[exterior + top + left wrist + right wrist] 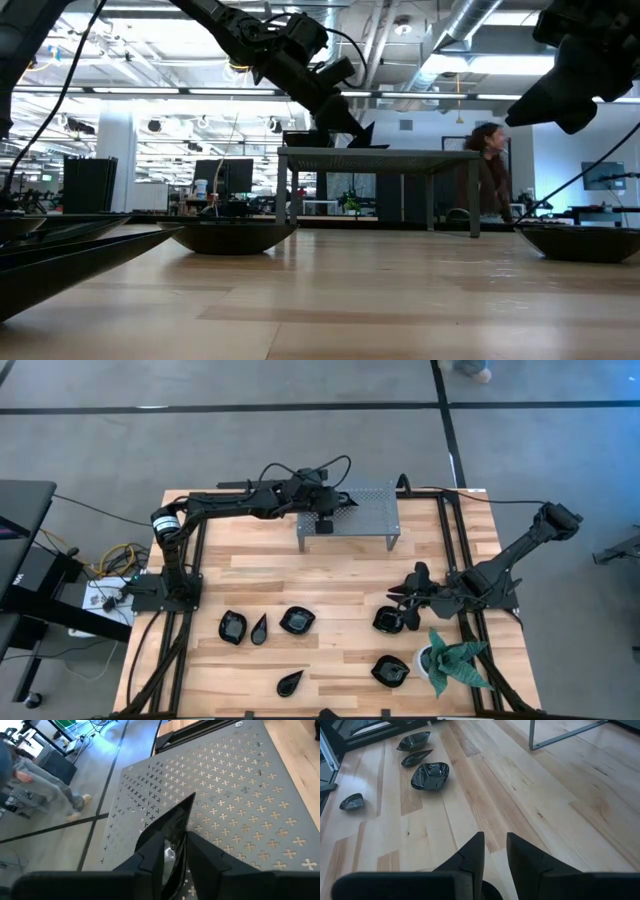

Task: Pick & Place Mini shaped plates
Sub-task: Stack the drop-shaped plate on top of the drop-shaped plate on the shelf

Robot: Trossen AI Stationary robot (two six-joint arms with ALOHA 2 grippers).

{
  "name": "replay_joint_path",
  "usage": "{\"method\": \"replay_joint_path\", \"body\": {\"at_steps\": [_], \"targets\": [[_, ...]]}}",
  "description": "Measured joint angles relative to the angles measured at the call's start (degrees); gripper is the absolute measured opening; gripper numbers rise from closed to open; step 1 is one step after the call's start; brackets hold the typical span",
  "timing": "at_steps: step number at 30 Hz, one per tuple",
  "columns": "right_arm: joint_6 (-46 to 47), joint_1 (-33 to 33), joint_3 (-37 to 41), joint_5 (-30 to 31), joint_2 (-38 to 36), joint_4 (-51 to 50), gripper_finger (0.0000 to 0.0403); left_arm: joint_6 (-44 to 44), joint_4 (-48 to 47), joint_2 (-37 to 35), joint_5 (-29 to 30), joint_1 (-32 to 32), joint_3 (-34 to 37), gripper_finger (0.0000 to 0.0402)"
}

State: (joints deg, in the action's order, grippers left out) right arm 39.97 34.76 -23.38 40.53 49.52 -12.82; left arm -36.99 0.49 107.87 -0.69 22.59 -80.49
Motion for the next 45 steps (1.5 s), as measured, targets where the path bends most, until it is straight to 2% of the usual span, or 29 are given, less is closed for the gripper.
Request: {"method": "replay_joint_path", "body": {"at_steps": [10,20,26,31,37,41,45], "targets": [[-2.72,-0.02,0.00,0.00,-0.04,0.95,0.0077,1.09,5.36,0.00,-0.21,-0.09,0.00,0.0110],[-13.17,-1.73,0.00,-0.01,-0.04,8.56,0.0077,4.27,6.42,0.00,-2.31,-0.98,0.00,0.0112],[-21.49,-7.36,0.00,1.45,-0.07,13.49,0.0077,4.80,4.95,-1.29,2.83,-4.17,0.04,0.0113],[-21.12,-13.16,0.00,1.47,0.23,16.19,0.0077,5.36,-4.49,-8.10,4.83,-9.30,0.04,0.0113],[-16.36,-19.01,-0.02,-0.22,4.49,19.91,0.0077,10.89,-19.58,-20.61,4.99,-16.25,1.13,0.0113],[-20.82,-21.74,0.02,-4.17,9.19,26.37,0.0077,15.69,-23.22,-30.18,4.83,-21.01,7.76,0.0113],[-29.32,-22.63,-0.06,-12.75,14.38,39.73,0.0077,21.96,-23.58,-40.60,4.99,-25.63,17.96,0.0113]]}}
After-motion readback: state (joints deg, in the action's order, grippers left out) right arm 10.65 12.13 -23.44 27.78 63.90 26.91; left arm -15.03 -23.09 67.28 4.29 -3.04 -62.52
